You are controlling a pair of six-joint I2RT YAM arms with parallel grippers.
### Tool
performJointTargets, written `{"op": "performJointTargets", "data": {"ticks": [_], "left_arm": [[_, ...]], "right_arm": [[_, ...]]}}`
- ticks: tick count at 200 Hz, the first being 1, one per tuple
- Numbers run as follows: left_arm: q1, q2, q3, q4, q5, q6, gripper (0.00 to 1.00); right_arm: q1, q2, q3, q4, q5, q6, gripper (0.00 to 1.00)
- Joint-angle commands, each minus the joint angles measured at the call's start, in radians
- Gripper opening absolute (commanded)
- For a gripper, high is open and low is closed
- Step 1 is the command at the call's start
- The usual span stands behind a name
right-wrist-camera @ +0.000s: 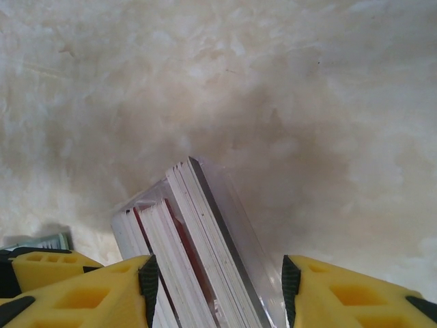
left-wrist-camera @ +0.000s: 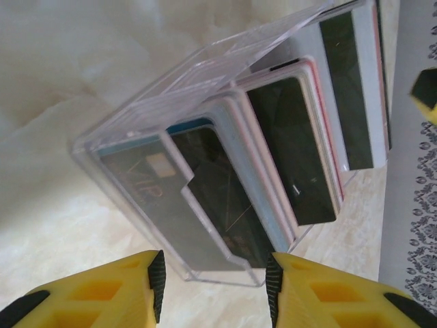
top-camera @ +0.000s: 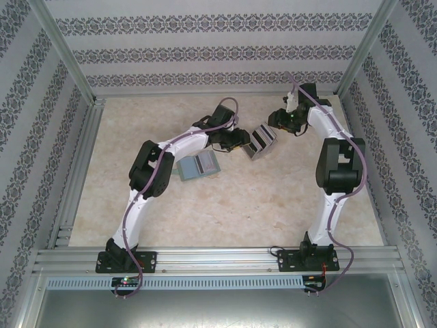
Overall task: Put the credit cards into the card holder
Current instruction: Pick up the credit card from the storage box.
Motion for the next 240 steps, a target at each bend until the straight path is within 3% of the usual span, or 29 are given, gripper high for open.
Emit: {"op": "performJointTargets", "data": {"ticks": [1, 112, 196, 240], "left_arm": [[-0.014, 0.032, 0.056, -0.008, 0.014, -0.021, 0.46], [-0.03, 0.134, 0.132, -0.015, 0.045, -0.043, 0.46], [-0.031, 0.134, 0.132, -0.022, 0.05, -0.039, 0.47], [-0.031, 0.135, 0.132, -0.02, 0.05, -0.041, 0.47]], "right_arm": [[-0.006, 0.035, 0.052, -0.042, -0.055, -0.021, 0.54], [0.045, 0.07, 0.078, -0.079, -0.13, -0.035, 0.52], [0.087, 0.121, 0.133, -0.183, 0.089, -0.099, 0.52], [0.1, 0.106, 0.126, -0.179, 0.056, -0.103, 0.52]]}}
